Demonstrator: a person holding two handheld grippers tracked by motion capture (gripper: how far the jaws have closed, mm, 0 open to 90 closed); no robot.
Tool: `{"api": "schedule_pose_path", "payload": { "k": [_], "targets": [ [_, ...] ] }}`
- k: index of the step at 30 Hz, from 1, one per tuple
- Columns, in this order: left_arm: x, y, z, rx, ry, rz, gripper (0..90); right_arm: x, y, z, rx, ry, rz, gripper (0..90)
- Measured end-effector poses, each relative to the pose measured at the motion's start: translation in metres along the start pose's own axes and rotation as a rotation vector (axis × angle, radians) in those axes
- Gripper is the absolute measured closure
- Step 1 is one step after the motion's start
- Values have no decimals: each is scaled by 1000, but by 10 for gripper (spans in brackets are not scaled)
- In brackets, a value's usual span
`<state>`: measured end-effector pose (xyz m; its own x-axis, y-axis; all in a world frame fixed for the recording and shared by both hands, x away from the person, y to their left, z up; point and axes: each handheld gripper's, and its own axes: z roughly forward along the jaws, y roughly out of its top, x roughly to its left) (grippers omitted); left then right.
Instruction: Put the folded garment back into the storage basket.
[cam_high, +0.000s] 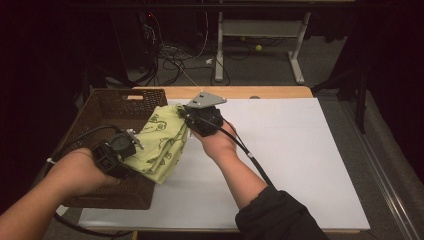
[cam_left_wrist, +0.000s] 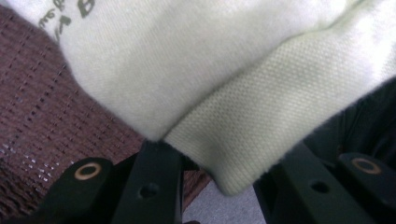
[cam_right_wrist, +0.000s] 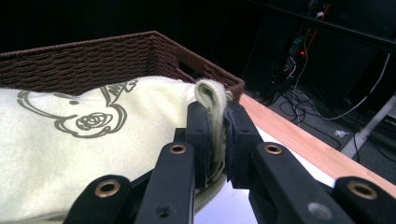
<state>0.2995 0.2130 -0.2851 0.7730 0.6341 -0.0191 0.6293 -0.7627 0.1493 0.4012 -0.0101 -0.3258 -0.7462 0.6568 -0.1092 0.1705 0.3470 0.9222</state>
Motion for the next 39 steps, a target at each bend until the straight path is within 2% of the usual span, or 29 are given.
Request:
{"api": "schedule_pose_path", "payload": {
  "k": [15,20,31,39],
  "targets": [
    [23,-42,1,3,17,-70,746,32,17,44,0,66,-28,835],
    [31,-54,1,2,16,-105,745,40,24,57,2,88,-30,835],
    [43,-72,4,-2,24,-149,746,54,32,84,13,120,-41,834],
    [49,-79,6,3,46,-164,746,61,34,101,19,133,-40,834]
  ]
}}
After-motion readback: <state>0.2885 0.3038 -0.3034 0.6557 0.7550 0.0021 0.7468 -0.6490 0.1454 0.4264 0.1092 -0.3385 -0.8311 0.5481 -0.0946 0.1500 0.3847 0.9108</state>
